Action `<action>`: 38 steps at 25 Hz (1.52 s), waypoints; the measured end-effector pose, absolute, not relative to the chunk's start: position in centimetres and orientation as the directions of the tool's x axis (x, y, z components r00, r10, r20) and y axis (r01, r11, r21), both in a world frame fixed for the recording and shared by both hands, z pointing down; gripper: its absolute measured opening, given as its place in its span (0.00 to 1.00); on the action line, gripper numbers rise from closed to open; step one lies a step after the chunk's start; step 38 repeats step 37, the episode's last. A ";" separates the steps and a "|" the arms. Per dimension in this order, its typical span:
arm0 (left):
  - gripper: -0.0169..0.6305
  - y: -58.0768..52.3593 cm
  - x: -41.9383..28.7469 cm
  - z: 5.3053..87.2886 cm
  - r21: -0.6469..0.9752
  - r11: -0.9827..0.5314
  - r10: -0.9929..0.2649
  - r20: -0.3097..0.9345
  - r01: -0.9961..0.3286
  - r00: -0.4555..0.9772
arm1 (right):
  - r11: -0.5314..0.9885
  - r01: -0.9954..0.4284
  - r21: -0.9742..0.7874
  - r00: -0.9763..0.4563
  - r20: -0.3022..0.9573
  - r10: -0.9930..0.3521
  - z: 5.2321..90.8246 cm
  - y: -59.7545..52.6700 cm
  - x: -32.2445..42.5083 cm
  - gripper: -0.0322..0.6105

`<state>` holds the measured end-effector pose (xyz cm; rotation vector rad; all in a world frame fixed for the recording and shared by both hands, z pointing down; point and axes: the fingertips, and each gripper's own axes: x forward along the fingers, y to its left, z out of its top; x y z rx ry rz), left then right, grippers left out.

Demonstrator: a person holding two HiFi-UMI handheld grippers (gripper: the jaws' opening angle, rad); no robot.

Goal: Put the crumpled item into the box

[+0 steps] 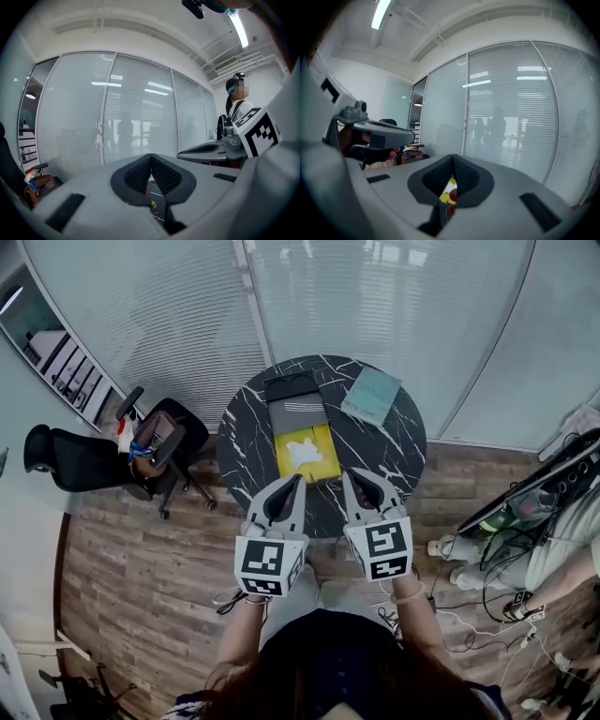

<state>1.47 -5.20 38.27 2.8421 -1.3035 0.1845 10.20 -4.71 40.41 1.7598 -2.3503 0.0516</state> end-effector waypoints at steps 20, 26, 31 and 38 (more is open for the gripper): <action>0.07 -5.3 0.4 37.7 -0.044 -0.699 -0.714 0.105 -0.714 0.692 | 0.222 -0.969 0.110 -0.206 0.139 -0.969 38.2 -3.4 9.0 0.09; 0.07 -4.7 -0.3 37.5 -0.036 -0.709 -0.704 0.098 -0.704 0.703 | 0.202 -0.973 0.108 -0.188 0.129 -0.974 37.6 -2.6 7.9 0.09; 0.07 -4.2 -0.1 37.2 -0.037 -0.716 -0.697 0.092 -0.698 0.711 | 0.198 -0.975 0.103 -0.186 0.117 -0.976 36.9 -2.2 7.6 0.09; 0.07 -3.5 -0.7 37.7 -0.019 -0.717 -0.695 0.100 -0.697 0.712 | 0.190 -0.977 0.100 -0.178 0.123 -0.976 37.4 -1.2 7.2 0.09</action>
